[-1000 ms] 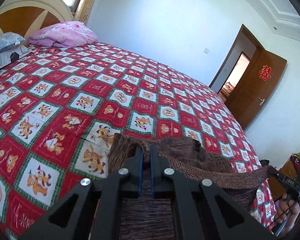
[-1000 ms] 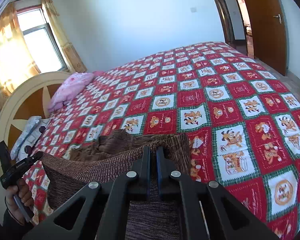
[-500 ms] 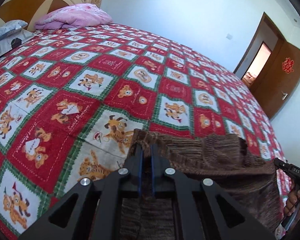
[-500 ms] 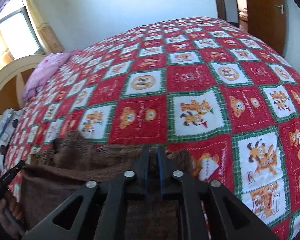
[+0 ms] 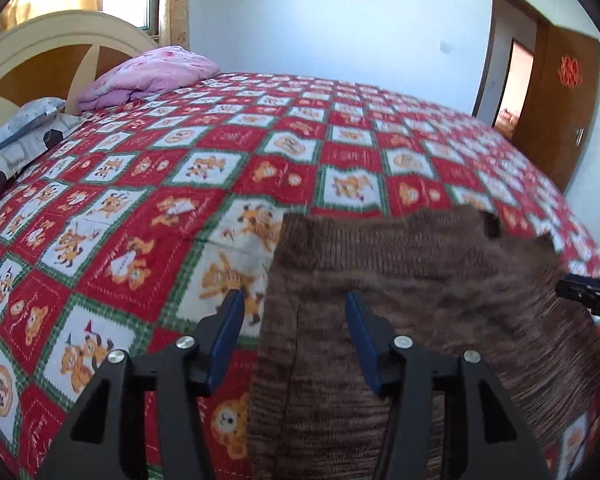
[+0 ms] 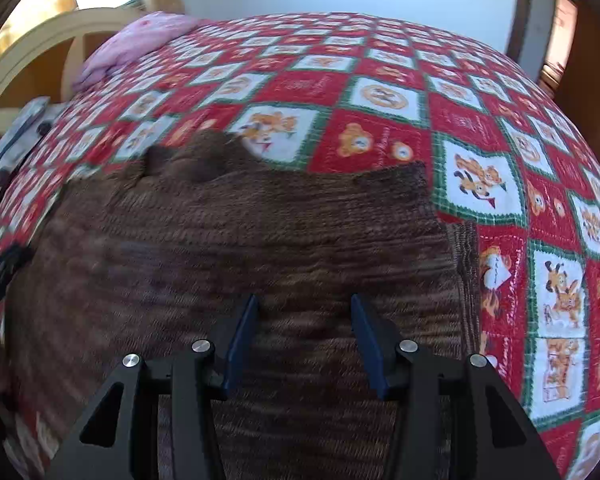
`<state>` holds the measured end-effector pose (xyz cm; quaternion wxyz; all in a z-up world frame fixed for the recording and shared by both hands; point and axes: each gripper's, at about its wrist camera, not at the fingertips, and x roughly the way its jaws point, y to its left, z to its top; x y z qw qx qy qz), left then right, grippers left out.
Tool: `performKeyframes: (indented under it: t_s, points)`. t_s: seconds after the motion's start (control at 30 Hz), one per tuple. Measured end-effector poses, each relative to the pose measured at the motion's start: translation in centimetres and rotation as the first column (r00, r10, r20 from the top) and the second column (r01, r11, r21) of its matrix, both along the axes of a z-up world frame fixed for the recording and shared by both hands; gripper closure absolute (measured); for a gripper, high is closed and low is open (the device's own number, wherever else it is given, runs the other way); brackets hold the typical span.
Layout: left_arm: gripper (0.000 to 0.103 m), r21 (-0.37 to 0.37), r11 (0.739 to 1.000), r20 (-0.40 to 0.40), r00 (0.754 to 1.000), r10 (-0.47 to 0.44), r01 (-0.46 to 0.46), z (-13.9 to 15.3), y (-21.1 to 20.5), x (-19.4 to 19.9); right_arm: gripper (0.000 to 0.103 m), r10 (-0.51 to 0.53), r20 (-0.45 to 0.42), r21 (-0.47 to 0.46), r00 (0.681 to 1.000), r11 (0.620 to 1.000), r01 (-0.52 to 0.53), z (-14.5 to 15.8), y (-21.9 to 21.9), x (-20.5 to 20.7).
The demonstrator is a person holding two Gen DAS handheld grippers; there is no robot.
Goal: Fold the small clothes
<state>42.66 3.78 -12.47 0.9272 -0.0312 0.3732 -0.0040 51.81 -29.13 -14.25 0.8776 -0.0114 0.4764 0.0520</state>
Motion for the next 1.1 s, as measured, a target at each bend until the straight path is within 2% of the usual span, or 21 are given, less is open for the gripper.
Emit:
performKeyframes:
  t_s: [0.07,0.13,0.2,0.33,0.43,0.57,0.6,0.67,0.77,0.83,0.9,0.97,1.0,1.1]
  points:
    - [0.048,0.034,0.999,-0.034,0.999,0.031,-0.03,-1.1,0.1,0.1,0.053,-0.079,0.01,-0.013,0.997,0.997,0.079,0.2,-1.3,0.6]
    - [0.048,0.017,0.997,-0.058,0.996,0.075,-0.074,-1.3,1.4,-0.3,0.053,-0.141,0.01,0.048,0.99,0.989,0.141,0.9,-2.9,-0.2]
    - [0.048,-0.014,0.997,-0.058,0.995,0.081,-0.082,-1.1,2.3,-1.3,0.053,-0.131,0.02,0.084,0.991,0.988,0.129,1.7,-3.7,-2.2]
    - [0.048,0.012,0.999,-0.05,0.998,0.038,-0.037,-1.0,2.8,-4.4,0.053,-0.116,0.051,0.085,0.992,0.99,0.111,2.7,-5.5,-8.3]
    - [0.048,0.008,1.0,-0.056,0.998,-0.01,0.011,-1.3,2.9,-6.4,0.053,-0.138,0.027,0.11,0.99,0.985,0.134,2.6,-7.2,-12.1]
    - [0.048,0.023,0.999,-0.065,0.997,-0.047,0.048,-2.4,2.2,-7.4,0.055,-0.112,-0.014,0.18,0.994,0.977,0.113,1.6,-7.8,-14.8]
    - [0.048,0.027,0.999,-0.071,0.996,-0.045,0.047,-2.7,2.0,-7.3,0.058,-0.104,-0.022,0.197,0.994,0.975,0.106,1.2,-7.8,-15.0]
    - [0.048,0.023,0.999,-0.069,0.997,-0.04,0.042,-2.8,1.8,-7.2,0.096,-0.103,-0.039,0.196,0.994,0.975,0.108,0.3,-7.5,-15.2]
    - [0.047,0.038,0.998,-0.07,0.996,-0.05,0.053,-2.9,1.4,-6.9,0.098,-0.111,-0.008,0.182,0.994,0.977,0.11,0.8,-7.0,-16.0]
    - [0.046,0.033,0.999,-0.071,0.997,-0.039,0.042,-2.9,1.6,-7.0,0.098,-0.12,0.033,0.146,0.992,0.983,0.114,1.7,-6.6,-17.3]
    - [0.044,0.032,0.999,-0.066,0.997,-0.034,0.037,-3.0,1.7,-7.3,0.098,-0.145,0.03,0.092,0.989,0.986,0.142,1.3,-6.7,-18.2]
    - [0.04,0.033,0.999,-0.062,0.998,-0.028,0.031,-3.3,1.9,-7.5,0.098,-0.154,0.001,0.106,0.988,0.983,0.153,-0.1,-7.3,-18.5]
    - [0.039,0.028,0.999,-0.061,0.998,-0.028,0.03,-3.3,1.9,-7.4,0.098,-0.15,0.016,0.112,0.989,0.983,0.147,-0.2,-7.4,-18.6]
    - [0.037,0.033,0.999,-0.065,0.997,-0.034,0.036,-3.4,1.7,-7.4,0.096,-0.167,0.026,0.111,0.986,0.98,0.163,0.6,-7.3,-18.5]
